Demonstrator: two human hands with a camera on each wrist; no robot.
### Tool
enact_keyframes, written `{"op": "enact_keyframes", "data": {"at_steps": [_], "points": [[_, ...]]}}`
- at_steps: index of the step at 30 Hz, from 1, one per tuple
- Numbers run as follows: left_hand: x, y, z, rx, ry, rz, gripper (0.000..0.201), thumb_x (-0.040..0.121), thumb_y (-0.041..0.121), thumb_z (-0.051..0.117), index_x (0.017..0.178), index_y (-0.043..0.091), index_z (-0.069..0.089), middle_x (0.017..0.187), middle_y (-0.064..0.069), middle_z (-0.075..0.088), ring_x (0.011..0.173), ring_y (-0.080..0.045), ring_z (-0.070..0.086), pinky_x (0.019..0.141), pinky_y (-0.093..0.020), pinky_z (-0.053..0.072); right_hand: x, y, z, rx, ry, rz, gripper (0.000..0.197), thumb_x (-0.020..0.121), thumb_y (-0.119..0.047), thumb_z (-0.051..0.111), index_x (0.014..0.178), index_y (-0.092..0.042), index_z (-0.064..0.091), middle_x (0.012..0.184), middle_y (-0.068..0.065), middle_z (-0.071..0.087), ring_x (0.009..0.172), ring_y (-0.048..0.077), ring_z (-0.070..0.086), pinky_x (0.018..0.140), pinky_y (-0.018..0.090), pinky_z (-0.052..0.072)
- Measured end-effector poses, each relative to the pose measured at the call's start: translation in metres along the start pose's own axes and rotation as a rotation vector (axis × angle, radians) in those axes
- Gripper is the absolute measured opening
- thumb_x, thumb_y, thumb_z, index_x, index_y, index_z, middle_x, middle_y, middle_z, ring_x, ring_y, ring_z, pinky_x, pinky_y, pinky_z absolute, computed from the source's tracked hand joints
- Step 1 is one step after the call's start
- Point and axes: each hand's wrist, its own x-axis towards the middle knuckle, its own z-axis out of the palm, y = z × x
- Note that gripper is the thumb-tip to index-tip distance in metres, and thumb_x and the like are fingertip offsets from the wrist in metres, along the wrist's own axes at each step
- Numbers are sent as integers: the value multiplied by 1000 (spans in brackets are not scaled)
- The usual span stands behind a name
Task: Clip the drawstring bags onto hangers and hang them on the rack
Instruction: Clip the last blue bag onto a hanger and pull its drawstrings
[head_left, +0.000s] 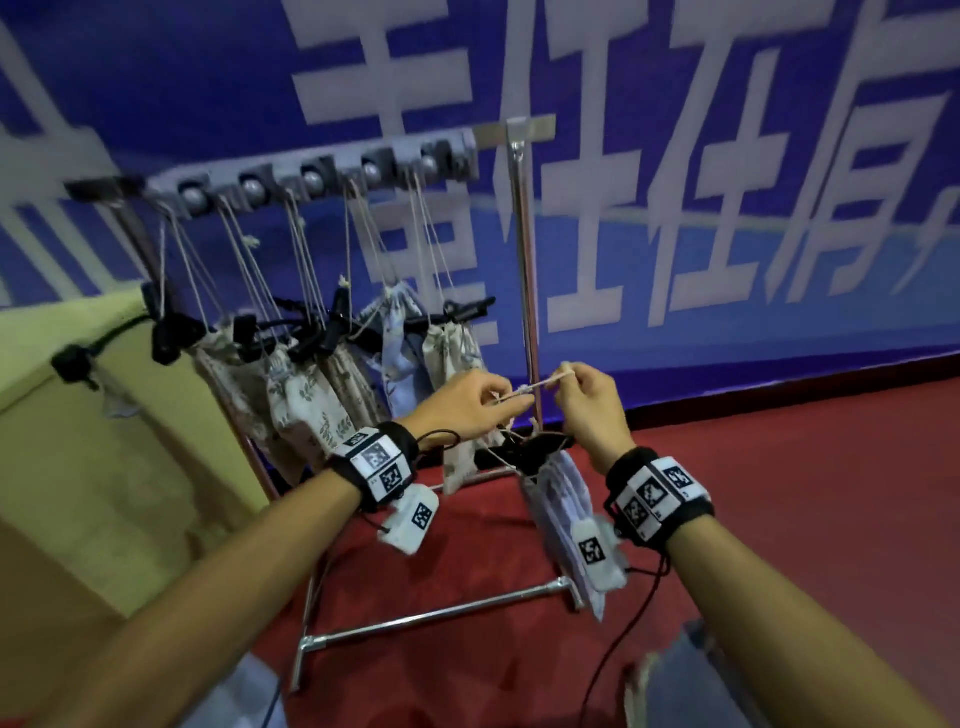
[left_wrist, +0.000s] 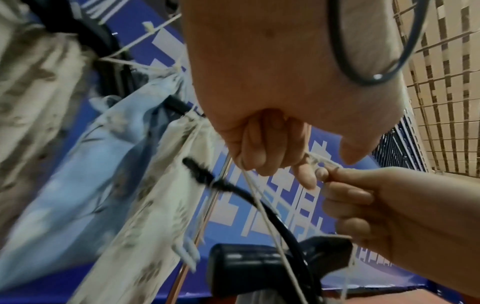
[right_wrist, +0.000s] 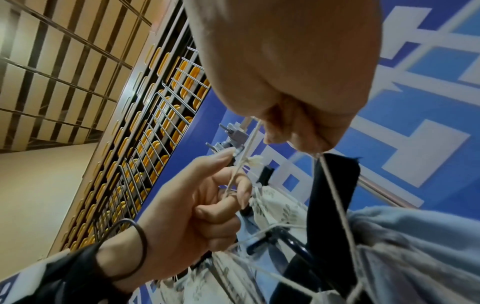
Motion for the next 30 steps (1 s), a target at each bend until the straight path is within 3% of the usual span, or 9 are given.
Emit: {"op": "enact_keyframes", "data": {"at_steps": [4, 8, 11, 14, 17, 20, 23, 27, 30], "points": [[35, 38, -43, 45, 109, 36, 58, 98, 53, 54, 63, 6, 57, 53, -10, 52, 48, -11, 39, 51, -35, 36, 42, -53, -31, -264, -27, -125, 36, 105, -20, 46, 78, -11, 67, 59, -6, 54, 53, 11, 48, 56, 29, 36], [76, 71, -91, 35, 257, -31, 54, 99, 46, 56, 64, 4, 62, 54, -9, 58, 48, -13, 46, 54, -29, 39, 94, -115, -49, -584, -111, -223, 30, 100, -12, 47, 80, -3, 67, 64, 1, 57, 64, 26, 53, 62, 32, 37], [105, 80, -116, 42, 372, -90, 49, 101, 37, 53, 63, 7, 63, 55, -2, 60, 46, -12, 52, 54, -27, 41, 126, -154, -47, -724, -176, -317, 29, 100, -25, 49, 78, -7, 57, 64, 5, 56, 60, 28, 53, 56, 35, 42], [129, 75, -138, 26, 466, -124, 41, 102, 30, 48, 67, 14, 62, 71, -5, 68, 61, -19, 59, 62, -32, 42, 152, -186, -39, -841, -236, -461, 34, 99, -44, 54, 86, -12, 56, 65, -3, 54, 60, 20, 53, 52, 31, 37], [148, 66, -153, 22, 549, -144, 34, 104, 26, 46, 74, 17, 57, 70, -6, 62, 61, -18, 52, 57, -30, 37, 178, -205, -23, -934, -280, -576, 27, 102, -34, 53, 91, -10, 57, 74, 5, 60, 71, 32, 60, 61, 38, 48], [161, 56, -162, 21, 658, -139, 34, 105, 24, 44, 72, 21, 51, 70, 2, 58, 61, -10, 51, 54, -26, 34, 203, -209, -1, -943, -249, -588, 24, 105, -29, 50, 86, -12, 49, 76, 8, 53, 70, 34, 53, 61, 38, 41], [172, 44, -171, 21, 749, -156, 35, 105, 21, 44, 70, 18, 46, 65, 7, 50, 57, -4, 44, 51, -20, 29, 223, -205, 23, -909, -194, -552, 22, 105, -29, 48, 89, -14, 49, 80, 12, 57, 70, 36, 54, 63, 44, 49], [185, 25, -176, 104, 809, -203, 30, 105, 28, 40, 80, 16, 49, 75, -6, 59, 66, -25, 55, 54, -30, 39, 241, -190, 55, -840, -163, -493, 18, 106, -25, 43, 96, -14, 53, 91, 16, 64, 81, 38, 61, 63, 39, 44], [183, 14, -166, 260, 760, -224, 29, 106, 33, 37, 88, 14, 51, 83, -13, 64, 74, -36, 59, 61, -41, 50, 243, -174, 65, -753, -166, -439, 22, 107, -24, 40, 104, -13, 59, 98, 17, 67, 89, 38, 62, 66, 35, 39]]}}
